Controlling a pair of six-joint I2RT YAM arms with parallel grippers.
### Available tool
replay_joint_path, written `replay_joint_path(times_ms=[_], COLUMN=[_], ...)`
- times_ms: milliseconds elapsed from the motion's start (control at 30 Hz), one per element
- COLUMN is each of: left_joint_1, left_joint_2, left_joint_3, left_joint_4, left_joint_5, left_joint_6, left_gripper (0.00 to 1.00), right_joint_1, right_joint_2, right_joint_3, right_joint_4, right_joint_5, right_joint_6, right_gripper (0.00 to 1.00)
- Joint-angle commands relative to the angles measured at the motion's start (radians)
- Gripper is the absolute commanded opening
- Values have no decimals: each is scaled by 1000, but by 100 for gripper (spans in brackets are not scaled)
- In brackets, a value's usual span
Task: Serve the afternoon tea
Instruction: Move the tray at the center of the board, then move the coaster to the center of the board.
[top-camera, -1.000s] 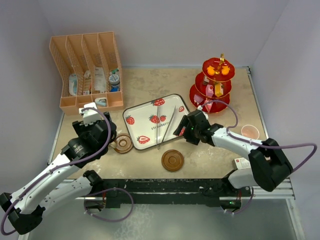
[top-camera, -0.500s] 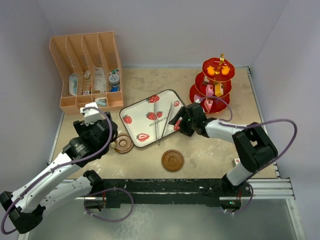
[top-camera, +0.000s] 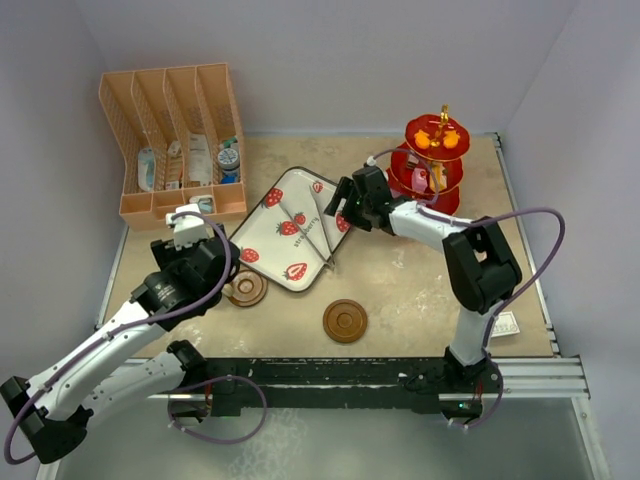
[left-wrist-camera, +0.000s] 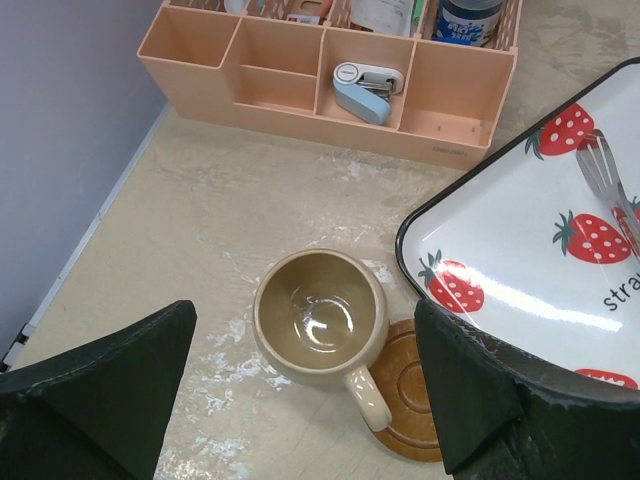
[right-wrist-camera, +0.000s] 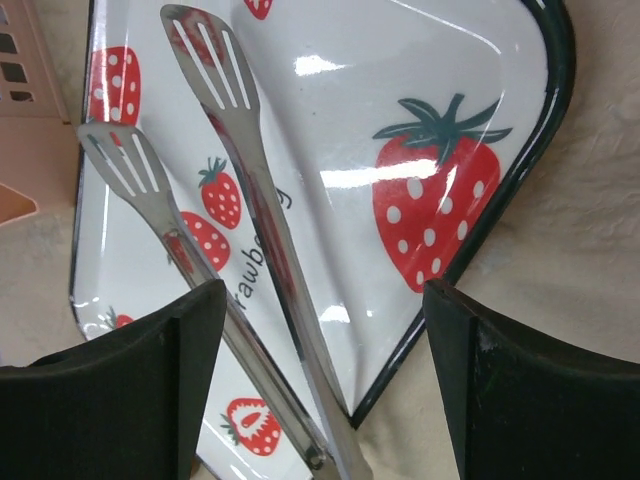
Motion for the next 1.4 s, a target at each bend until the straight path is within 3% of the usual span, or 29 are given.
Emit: replay_joint_path(times_ms=[0, 167, 267, 533, 700, 933, 1367], left_joint_1=[2, 1, 3, 2, 2, 2, 2], left_joint_2=[10, 9, 2, -1, -8, -17, -11], left_joint_3=[29, 30, 27, 26, 24, 23, 24], left_joint_4=[17, 15, 17, 20, 24, 22, 24], left_joint_5=[-17, -17, -17, -13, -8, -10, -10], left_joint_6=[0, 0, 3, 7, 10, 8, 8], left_gripper=[88, 88, 88, 87, 88, 88, 87], right_joint_1=[14, 53, 160, 512, 665, 740, 825], right_joint_2=[-87, -290, -411, -626, -548, -347, -280], right_joint_3=[29, -111, -210, -464, -445, -335, -156], right_joint_4=[-86, -193, -266, -397, -543, -693, -729], right_joint_5=[76, 109, 120, 203, 273, 387, 462], right_joint_6=[-170, -234, -232, 79, 173, 276, 316], right_gripper=[81, 81, 80, 73, 70, 73, 78])
